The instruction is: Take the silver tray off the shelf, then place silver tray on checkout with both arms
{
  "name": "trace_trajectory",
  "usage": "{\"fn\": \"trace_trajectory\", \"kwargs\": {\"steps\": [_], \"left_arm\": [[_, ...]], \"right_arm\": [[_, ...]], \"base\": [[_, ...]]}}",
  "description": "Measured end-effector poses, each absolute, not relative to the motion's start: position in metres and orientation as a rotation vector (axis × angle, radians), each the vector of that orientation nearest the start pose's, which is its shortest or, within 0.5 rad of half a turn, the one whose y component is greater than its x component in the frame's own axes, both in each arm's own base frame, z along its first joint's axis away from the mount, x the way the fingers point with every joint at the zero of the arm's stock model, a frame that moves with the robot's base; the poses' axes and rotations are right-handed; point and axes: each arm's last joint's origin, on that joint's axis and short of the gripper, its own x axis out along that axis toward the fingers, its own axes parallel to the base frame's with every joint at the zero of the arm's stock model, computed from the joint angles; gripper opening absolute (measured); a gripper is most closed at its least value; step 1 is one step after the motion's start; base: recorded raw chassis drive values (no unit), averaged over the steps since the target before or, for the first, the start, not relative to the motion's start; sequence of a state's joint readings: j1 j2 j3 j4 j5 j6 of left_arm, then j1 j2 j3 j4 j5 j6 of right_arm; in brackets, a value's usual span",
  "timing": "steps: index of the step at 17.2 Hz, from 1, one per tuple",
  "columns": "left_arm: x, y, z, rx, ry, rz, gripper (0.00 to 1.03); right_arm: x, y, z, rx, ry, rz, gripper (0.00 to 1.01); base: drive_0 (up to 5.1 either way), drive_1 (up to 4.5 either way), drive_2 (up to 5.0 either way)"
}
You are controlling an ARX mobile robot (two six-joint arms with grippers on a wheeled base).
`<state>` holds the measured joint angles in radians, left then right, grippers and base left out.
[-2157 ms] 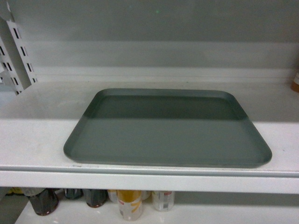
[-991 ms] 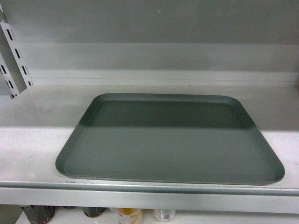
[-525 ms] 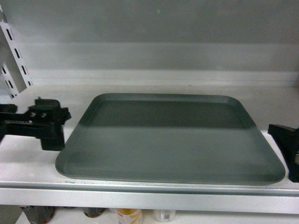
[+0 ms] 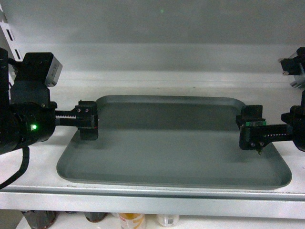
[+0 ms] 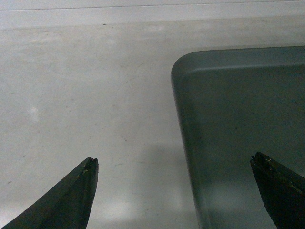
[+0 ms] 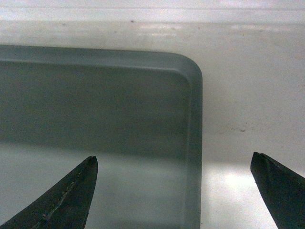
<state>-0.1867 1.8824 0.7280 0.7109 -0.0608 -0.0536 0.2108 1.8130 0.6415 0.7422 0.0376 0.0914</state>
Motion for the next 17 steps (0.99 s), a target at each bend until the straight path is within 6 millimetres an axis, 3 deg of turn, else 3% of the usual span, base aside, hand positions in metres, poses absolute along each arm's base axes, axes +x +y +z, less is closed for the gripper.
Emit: {"fn": "trace_trajectory", "kwargs": {"steps": [8, 17], "left_arm": [[0.35, -0.07, 0.104, 0.011, 0.507, -0.121, 0.98], [0.348, -0.078, 0.096, -0.002, 0.537, -0.134, 0.98]], "right_arm": [[0.345, 0.073, 0.116, 0.057, 0.526, 0.096, 0.98], [0.347, 0.073, 0.104, 0.018, 0.59, 0.079, 0.98]], "base": [[0.0, 0.0, 0.0], [0.0, 0.0, 0.0]]}}
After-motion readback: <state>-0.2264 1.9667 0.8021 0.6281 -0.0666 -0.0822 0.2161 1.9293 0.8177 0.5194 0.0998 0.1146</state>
